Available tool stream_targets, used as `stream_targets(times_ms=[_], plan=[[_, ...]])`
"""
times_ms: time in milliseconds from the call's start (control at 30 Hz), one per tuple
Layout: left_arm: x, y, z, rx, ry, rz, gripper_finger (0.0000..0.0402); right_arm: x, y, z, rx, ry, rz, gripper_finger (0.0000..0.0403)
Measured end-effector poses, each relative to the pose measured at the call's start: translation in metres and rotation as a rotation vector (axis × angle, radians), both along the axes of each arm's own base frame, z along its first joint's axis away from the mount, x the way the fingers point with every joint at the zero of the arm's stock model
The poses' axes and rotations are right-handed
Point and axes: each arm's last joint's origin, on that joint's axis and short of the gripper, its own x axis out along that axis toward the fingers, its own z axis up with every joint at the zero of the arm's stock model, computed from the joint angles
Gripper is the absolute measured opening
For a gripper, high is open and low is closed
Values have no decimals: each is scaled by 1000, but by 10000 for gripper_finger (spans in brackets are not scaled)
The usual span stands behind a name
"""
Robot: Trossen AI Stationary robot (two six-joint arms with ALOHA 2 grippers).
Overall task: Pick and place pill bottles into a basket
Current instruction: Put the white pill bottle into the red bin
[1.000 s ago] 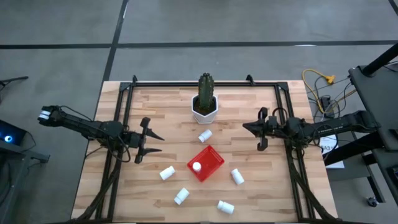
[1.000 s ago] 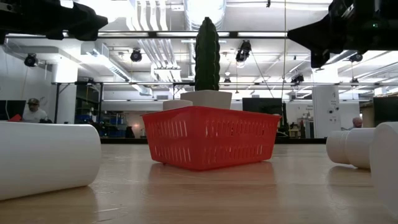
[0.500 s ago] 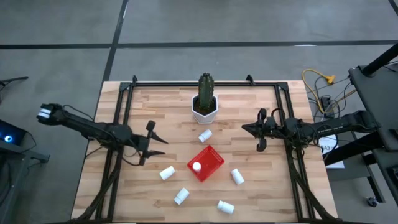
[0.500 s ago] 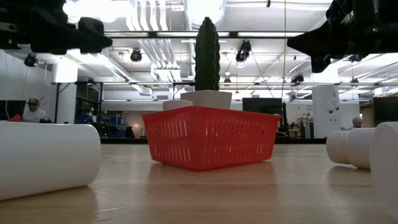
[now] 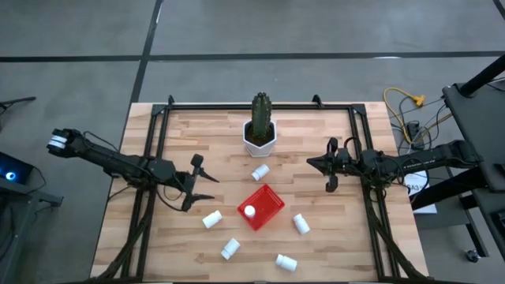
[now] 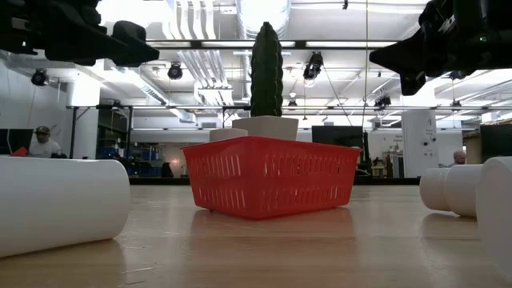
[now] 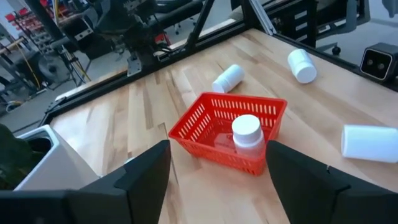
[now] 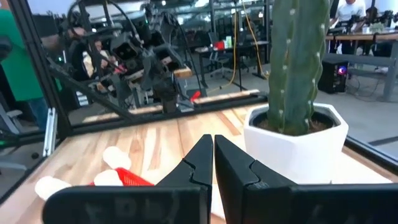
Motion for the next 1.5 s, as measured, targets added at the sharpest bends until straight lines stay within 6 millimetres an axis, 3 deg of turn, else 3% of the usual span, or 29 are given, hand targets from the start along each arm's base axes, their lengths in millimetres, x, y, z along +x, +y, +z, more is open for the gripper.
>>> stream_targets(times_ms=[300,500,800,1033,1200,1500], plan=[[4,-1,2,-26,23,3,252,0,0,-3,17,27,-1,8],[2,-1,-1,-66,137,10,252,0,0,-3,16,28,0,8],[3,-8,13,-126,193,-24,252,0,0,-7,18,65,-1,8],[6,-22,27,-220,364,-15,251,0,0,-8,-3,78,0,8],[19,-33,37,-328,449,31,251,0,0,-8,-9,82,0,8],[40,-51,34,-453,719,205,251,0,0,-8,-9,83,0,8]])
